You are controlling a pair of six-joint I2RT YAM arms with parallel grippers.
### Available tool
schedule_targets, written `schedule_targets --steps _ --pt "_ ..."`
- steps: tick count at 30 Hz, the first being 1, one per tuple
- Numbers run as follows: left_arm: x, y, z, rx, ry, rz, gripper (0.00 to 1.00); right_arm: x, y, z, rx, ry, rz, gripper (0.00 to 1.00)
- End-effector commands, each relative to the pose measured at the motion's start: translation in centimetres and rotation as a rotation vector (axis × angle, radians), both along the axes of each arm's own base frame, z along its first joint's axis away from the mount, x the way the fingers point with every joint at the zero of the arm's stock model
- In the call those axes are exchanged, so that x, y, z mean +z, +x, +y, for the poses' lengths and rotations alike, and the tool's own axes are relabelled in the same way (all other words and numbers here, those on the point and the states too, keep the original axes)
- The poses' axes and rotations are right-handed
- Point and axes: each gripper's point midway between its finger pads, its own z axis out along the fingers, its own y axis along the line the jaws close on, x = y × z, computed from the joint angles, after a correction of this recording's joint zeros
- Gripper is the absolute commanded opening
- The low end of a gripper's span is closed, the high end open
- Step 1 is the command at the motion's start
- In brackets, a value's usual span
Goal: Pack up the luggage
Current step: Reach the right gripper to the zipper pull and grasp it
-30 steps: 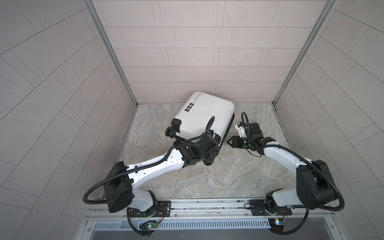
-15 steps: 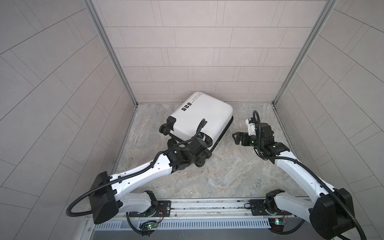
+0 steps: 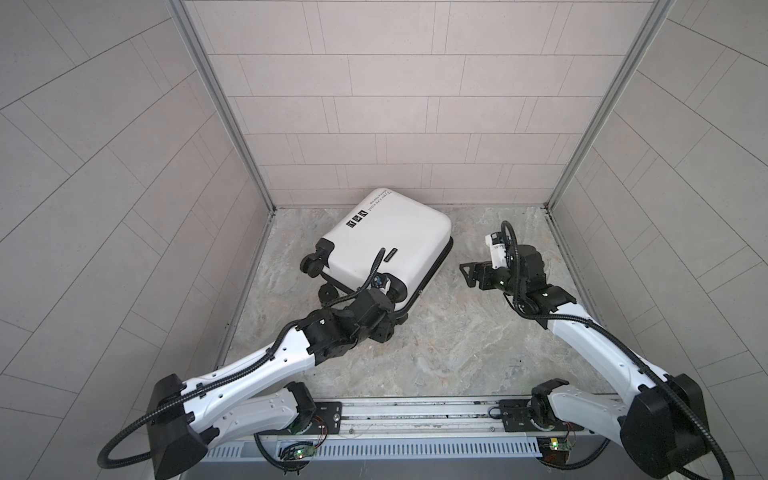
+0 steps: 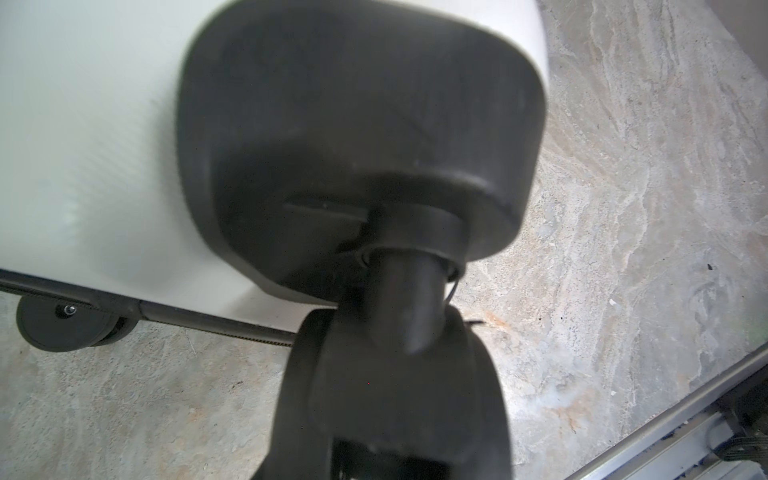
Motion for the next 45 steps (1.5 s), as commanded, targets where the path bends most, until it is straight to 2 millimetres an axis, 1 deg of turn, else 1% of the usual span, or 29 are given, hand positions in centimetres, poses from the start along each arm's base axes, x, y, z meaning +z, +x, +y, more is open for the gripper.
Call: schedule_targets --steps 1,3,5,6,9,11,14,16,20,24,29,31,34,37,45 --pt "2.5 2.4 1.9 0.182 -0.071 -0.111 0.0 1.3 -1.2 3.6 0.147 0.027 -0.128 0.85" --pt "2.1 2.3 2.0 0.19 -0.073 -0.105 0.0 1.2 -2.5 5.8 0.237 -0.004 -0.194 0.84" --pt "2.0 2.3 2.1 0.197 -0.083 -0.105 0.0 0.4 -3.4 7.5 0.303 -0.05 -0.222 0.84" --pt "1.8 2.2 2.1 0.198 -0.087 -0.102 0.0 -0.1 -3.9 8.4 0.342 -0.069 -0.221 0.83" --pt "1.5 2.2 2.0 0.199 -0.096 -0.09 0.0 -1.6 -4.7 10.3 0.435 -0.093 -0.189 0.82" --pt "1.2 2.1 1.9 0.199 -0.098 -0.083 0.0 -2.8 -4.7 10.8 0.456 -0.108 -0.17 0.8" --pt "0.9 2.0 1.8 0.197 -0.099 -0.071 0.0 -4.0 -4.4 11.6 0.483 -0.111 -0.151 0.72" --pt "0.8 2.0 1.8 0.196 -0.1 -0.068 0.0 -4.7 -4.2 12.2 0.506 -0.112 -0.131 0.69" --pt "0.9 1.9 1.8 0.197 -0.105 -0.07 0.0 -6.0 -3.5 13.0 0.528 -0.114 -0.107 0.67" --pt "1.0 1.9 1.9 0.2 -0.108 -0.071 0.0 -6.4 -3.1 13.7 0.546 -0.102 -0.108 0.63" --pt "1.0 2.0 1.8 0.2 -0.112 -0.069 0.0 -7.2 -2.4 13.7 0.539 -0.107 -0.098 0.6" --pt "0.9 1.9 1.8 0.199 -0.111 -0.065 0.0 -7.1 -2.2 13.8 0.538 -0.099 -0.102 0.58" --pt "0.8 1.9 1.8 0.198 -0.11 -0.064 0.0 -7.1 -2.0 14.1 0.547 -0.087 -0.103 0.51" --pt "0.8 1.9 1.8 0.2 -0.111 -0.062 0.0 -7.0 -2.0 14.3 0.555 -0.078 -0.103 0.47" --pt "0.8 1.9 1.7 0.201 -0.113 -0.06 0.0 -6.1 -2.1 14.7 0.569 -0.044 -0.114 0.3"
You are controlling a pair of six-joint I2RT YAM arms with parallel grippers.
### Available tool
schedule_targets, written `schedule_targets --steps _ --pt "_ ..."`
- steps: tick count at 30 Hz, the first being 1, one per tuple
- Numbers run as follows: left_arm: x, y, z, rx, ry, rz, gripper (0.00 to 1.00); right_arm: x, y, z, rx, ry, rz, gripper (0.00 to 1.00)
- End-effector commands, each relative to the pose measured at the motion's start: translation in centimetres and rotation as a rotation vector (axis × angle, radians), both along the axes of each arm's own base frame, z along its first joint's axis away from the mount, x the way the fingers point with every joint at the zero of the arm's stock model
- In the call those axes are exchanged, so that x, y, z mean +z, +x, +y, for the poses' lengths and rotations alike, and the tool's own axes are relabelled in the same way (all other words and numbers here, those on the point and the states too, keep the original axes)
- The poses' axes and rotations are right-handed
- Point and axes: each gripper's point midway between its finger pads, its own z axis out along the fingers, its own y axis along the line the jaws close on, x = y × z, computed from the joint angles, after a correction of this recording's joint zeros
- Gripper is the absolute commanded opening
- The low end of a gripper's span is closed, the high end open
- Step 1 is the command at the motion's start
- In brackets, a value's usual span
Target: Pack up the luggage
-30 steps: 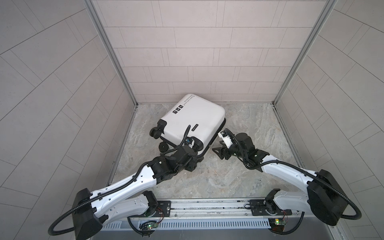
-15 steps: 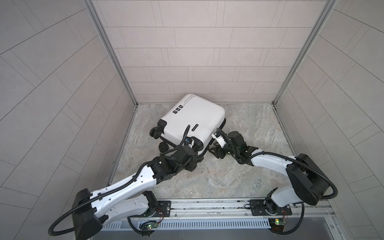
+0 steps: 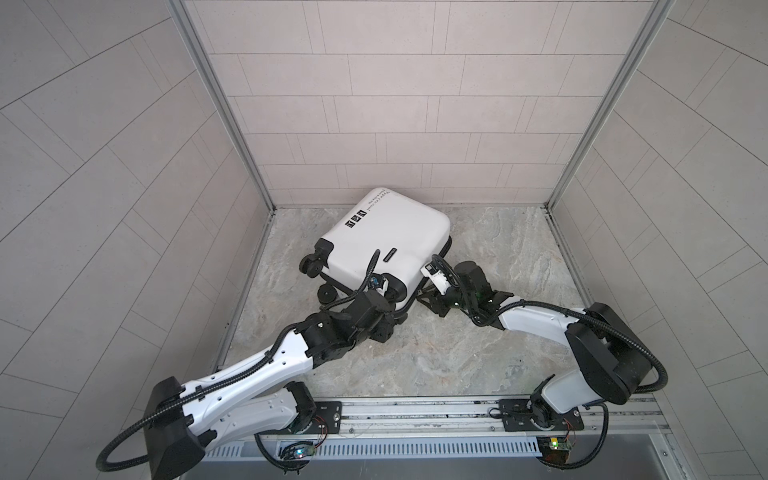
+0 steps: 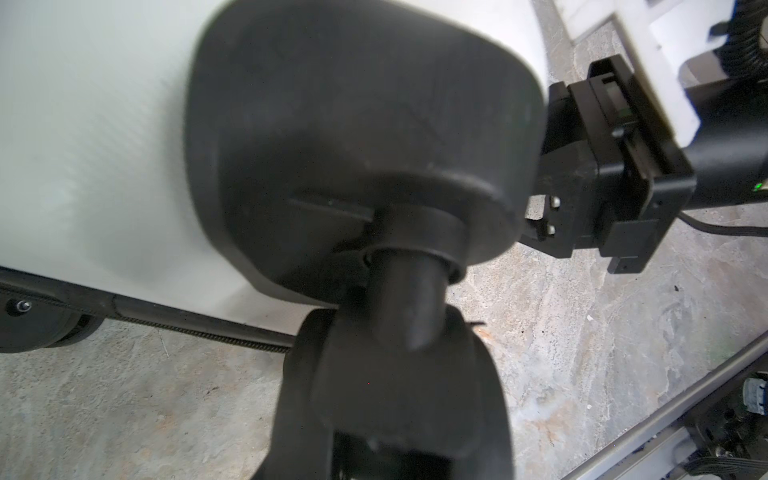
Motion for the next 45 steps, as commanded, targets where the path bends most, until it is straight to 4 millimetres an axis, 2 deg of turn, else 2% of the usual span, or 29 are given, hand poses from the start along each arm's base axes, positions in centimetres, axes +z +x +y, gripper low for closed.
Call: schedule_targets --steps 1,16,28,45 --pt "1.2 1.9 2.1 0.175 -0.035 -0.061 0.0 2.2 1.1 1.0 0.012 0.052 -0.062 0.29" --pt "1.3 1.9 2.1 0.175 -0.039 -0.061 0.0 1.9 0.9 1.0 0.015 0.04 -0.034 0.0" --pt "1.6 1.8 2.4 0.177 -0.038 -0.067 0.0 1.7 2.0 -0.7 -0.091 -0.023 -0.048 0.0" --pt "1.8 1.7 2.5 0.176 -0.042 -0.07 0.0 1.5 4.8 -3.6 -0.264 -0.068 -0.053 0.0"
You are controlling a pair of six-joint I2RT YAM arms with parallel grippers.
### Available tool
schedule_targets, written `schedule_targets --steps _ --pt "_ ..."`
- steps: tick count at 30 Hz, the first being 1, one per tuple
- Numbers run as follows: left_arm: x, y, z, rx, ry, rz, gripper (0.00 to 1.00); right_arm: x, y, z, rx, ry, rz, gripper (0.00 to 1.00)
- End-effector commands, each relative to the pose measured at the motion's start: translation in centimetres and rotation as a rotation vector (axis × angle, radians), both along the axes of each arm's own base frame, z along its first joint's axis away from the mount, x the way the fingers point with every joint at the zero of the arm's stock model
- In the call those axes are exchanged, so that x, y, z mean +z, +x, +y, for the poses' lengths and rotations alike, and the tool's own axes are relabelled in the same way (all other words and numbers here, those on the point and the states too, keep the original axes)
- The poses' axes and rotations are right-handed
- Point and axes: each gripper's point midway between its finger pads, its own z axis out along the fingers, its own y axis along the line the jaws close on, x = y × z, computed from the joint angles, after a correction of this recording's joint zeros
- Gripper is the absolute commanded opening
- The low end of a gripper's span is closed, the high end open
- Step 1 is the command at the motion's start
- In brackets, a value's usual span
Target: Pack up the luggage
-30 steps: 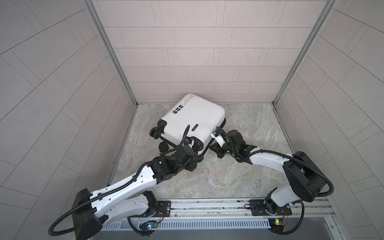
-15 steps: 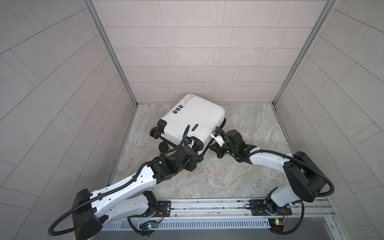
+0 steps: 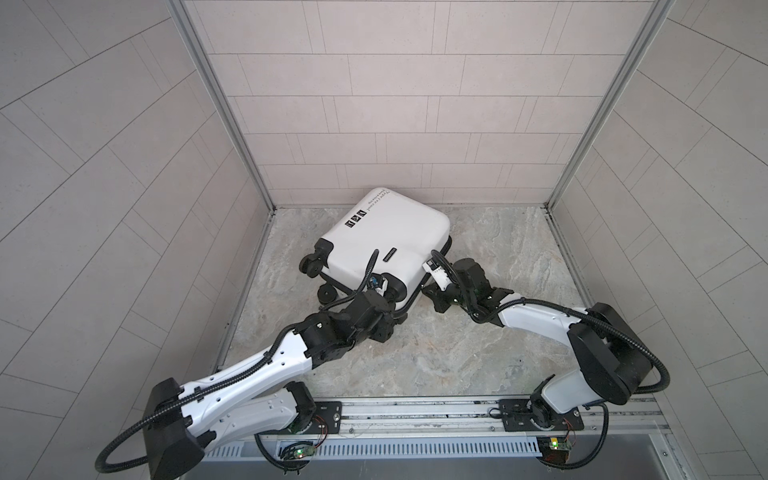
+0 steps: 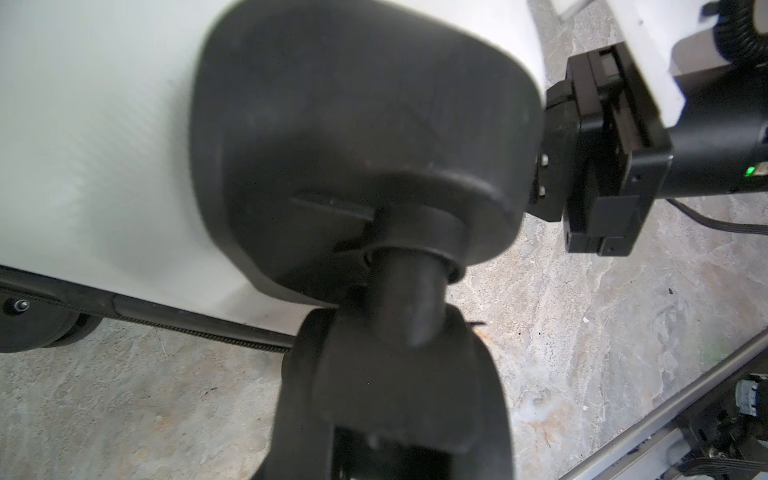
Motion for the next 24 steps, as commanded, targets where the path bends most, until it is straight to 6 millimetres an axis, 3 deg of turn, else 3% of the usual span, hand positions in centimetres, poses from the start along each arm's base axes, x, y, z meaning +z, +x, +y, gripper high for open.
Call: schedule_targets --steps 1,24 --pt "1.6 1.7 2.4 0.172 -0.031 -0.068 0.0 1.7 2.9 -2.1 -0.138 -0.011 -0.069 0.0" --pt "2.0 1.5 2.8 0.174 -0.034 -0.076 0.0 2.5 5.1 -4.5 -0.243 0.025 -0.073 0.0"
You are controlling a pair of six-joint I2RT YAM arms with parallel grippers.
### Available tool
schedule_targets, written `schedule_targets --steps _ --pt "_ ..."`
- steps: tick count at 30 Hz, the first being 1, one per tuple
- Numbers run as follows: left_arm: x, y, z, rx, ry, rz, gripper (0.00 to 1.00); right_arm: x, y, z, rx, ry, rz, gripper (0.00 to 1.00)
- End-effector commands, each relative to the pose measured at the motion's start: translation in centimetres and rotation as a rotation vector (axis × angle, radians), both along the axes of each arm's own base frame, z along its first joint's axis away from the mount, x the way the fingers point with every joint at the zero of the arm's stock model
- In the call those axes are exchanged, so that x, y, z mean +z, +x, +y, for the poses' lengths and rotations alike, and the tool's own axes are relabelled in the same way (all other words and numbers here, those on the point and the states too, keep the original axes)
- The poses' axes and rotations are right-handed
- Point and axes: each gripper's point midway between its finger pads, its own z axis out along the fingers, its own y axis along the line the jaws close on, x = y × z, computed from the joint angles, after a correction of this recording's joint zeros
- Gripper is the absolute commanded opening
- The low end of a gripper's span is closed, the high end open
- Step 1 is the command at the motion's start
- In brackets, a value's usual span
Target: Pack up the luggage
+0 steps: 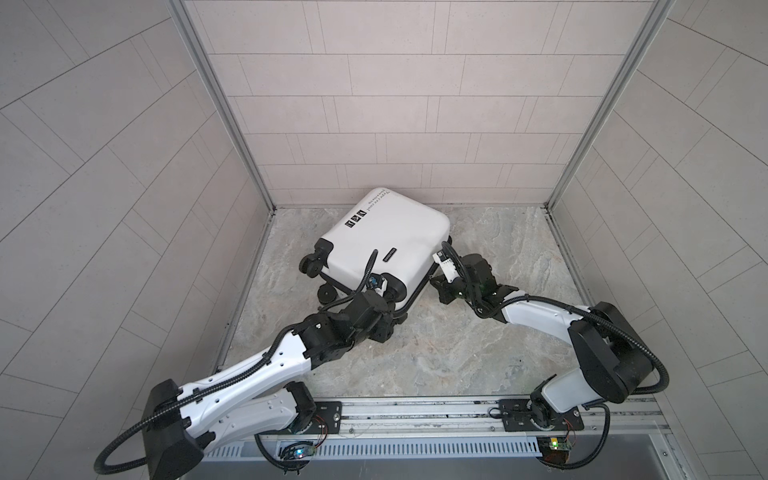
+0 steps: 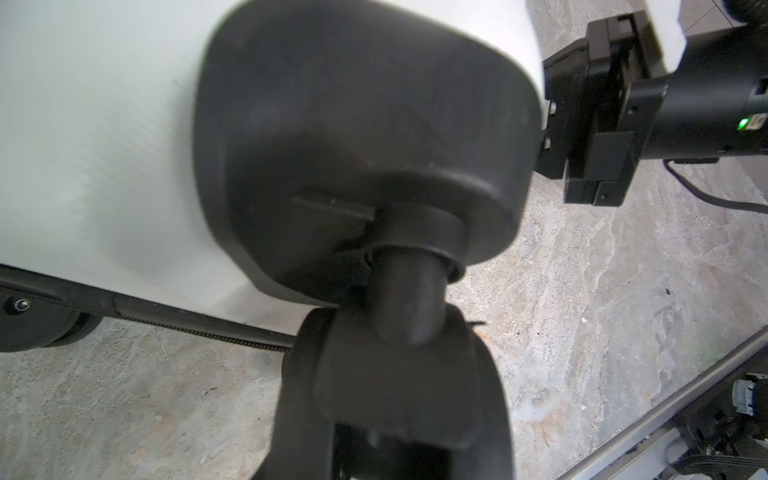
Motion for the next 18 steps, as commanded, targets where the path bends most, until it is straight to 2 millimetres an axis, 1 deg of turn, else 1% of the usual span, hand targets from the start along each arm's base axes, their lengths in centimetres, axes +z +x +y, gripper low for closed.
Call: schedule_targets --steps 1,12,18 --pt "1.9 1.5 2.8 0.174 -0.031 -0.074 0.0 2.0 2.6 -2.0 -0.112 0.008 -0.061 0.0" --pt "1.9 1.4 2.8 0.169 -0.031 -0.07 0.0 2.3 3.8 -3.0 -0.147 0.013 -0.06 0.0" --pt "1.9 1.3 2.9 0.17 -0.031 -0.071 0.0 2.1 4.5 -3.5 -0.164 0.005 -0.049 0.0"
